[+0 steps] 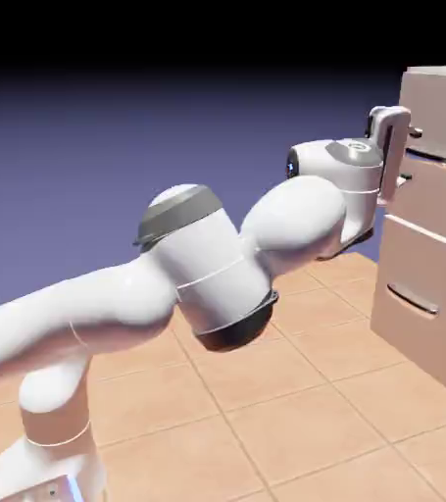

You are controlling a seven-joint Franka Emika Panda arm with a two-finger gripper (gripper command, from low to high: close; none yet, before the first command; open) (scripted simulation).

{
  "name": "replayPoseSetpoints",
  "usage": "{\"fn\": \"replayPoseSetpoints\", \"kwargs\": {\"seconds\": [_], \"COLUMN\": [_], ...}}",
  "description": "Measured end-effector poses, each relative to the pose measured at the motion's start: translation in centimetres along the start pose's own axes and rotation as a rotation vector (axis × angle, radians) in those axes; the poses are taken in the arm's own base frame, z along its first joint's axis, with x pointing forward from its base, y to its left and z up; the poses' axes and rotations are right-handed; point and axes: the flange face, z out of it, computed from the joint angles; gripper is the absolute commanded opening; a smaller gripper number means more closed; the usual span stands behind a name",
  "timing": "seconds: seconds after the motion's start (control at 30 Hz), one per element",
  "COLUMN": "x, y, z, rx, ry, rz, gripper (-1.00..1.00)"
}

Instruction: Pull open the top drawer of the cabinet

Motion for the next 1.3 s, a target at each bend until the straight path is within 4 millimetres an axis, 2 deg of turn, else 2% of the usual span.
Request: {"fn": "replayPoseSetpoints", "kwargs": {"seconds": [0.2, 0.23, 0.3, 0.5, 0.73, 0.97, 1.2, 1.23, 1.3], "x": [0.0, 0.0, 0.0, 0.0, 0.0, 0.0, 0.0, 0.0, 0.0], "y": [-0.1, 0.0, 0.0, 0.0, 0.0, 0.0, 0.0, 0.0, 0.0], "z": [4.5, 5.0, 5.0, 0.6, -5.4, -12.4, -20.4, -21.2, -21.2], "rx": [0.0, 0.0, 0.0, 0.001, 0.001, 0.002, 0.002, 0.002, 0.0], "ry": [0.0, 0.0, 0.0, -0.001, -0.001, -0.002, -0.002, -0.002, 0.0], "rz": [0.001, 0.0, 0.0, 0.0, 0.0, 0.0, 0.0, 0.0, 0.0], "gripper": [0.0, -1.0, -1.0, -1.0, -1.0, -1.0, -1.0, 1.0, 1.0]}}
